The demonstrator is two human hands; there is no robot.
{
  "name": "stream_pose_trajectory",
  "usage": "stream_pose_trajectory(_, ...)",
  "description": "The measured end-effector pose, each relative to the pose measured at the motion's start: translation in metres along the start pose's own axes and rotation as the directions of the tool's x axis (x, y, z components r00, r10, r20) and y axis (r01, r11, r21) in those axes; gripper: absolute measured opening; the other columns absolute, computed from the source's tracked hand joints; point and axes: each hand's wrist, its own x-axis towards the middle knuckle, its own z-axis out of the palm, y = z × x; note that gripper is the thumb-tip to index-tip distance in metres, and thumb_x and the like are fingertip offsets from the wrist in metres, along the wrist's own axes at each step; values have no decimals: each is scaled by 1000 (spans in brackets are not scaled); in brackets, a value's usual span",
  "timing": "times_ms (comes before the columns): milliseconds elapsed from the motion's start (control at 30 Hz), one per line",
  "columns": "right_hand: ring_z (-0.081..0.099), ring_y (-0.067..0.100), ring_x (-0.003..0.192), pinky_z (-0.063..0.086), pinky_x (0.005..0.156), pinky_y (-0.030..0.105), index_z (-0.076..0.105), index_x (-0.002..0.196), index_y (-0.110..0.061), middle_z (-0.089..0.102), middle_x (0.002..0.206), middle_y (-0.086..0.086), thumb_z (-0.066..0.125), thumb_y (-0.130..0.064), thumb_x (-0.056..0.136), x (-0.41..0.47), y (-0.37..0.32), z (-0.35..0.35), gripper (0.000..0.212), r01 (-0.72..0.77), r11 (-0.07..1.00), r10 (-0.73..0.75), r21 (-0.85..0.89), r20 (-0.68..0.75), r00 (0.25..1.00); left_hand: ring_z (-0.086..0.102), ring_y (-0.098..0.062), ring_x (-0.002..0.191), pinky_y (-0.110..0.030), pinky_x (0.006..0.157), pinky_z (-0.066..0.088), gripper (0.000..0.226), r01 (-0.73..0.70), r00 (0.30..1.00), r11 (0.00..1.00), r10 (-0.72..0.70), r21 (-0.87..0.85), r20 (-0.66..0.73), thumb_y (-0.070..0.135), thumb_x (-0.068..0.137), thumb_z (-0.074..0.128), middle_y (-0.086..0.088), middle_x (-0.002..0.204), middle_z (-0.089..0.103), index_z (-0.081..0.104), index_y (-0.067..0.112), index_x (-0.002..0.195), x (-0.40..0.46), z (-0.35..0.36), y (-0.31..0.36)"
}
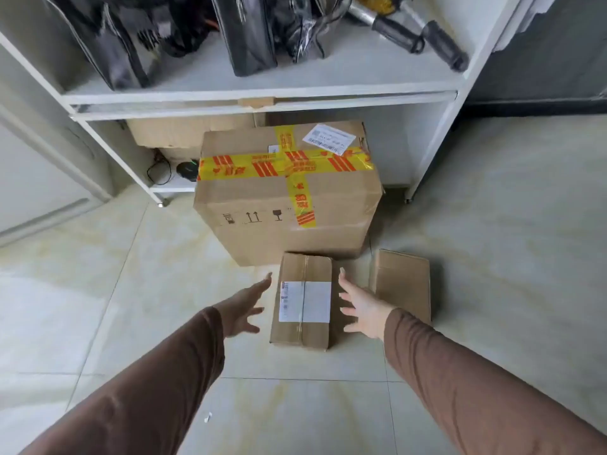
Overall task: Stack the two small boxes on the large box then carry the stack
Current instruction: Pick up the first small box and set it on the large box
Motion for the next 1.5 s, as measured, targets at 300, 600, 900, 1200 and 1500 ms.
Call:
stream_pose_trajectory(300, 29, 40, 153, 28, 117, 70, 37, 161, -30, 27, 172, 6, 39, -82, 88, 31, 15, 3, 89, -11, 1000, 7, 25, 121, 993, 37, -42, 151, -71, 115, 32, 90, 15, 970, 997, 3, -74, 243, 84, 88, 31, 9, 176, 19, 25, 36, 164, 44, -9, -21)
stream_pose_trajectory(600, 51, 37, 139, 41, 110, 70, 60, 145, -28, 50, 156, 8, 51, -81, 84, -128, -27, 11, 82, 127, 992, -124, 4, 222, 967, 35, -38, 153, -68, 116, 35, 89, -76, 922, 994, 98, -73, 374, 88, 84, 32, 15, 170, 32, 48, 37, 155, -134, -32, 35)
stream_pose_trajectory(900, 54, 35, 139, 46, 110, 54, 49, 152, -25, 50, 159, 9, 29, -78, 93, -202, -185, 54, 82, 416, 905, -374, -91, 296, 879, 68, -43, 123, -64, 109, 45, 88, -313, 885, 949, 307, -41, 350, 83, 90, 21, 5, 148, 66, 61, 26, 144, -211, -82, 187)
stream_pose_trajectory(1200, 32, 33, 154, 20, 128, 47, 22, 163, 2, 31, 169, 19, 25, -84, 89, -131, -280, 102, 113, 459, 873, -431, -165, 178, 884, 43, -61, 139, -67, 110, 42, 105, -291, 949, 956, 283, 45, 139, 88, 87, 20, -11, 151, 59, 55, 10, 148, -147, -124, 264)
stream_pose_trajectory(1500, 41, 32, 150, 26, 124, 45, 31, 159, 3, 40, 164, 21, 22, -87, 87, -94, -285, 112, 116, 444, 890, -416, -105, 218, 883, 52, -56, 135, -65, 110, 43, 100, -272, 961, 959, 268, 74, 62, 87, 88, 14, -4, 160, 52, 50, 19, 153, -113, -122, 273)
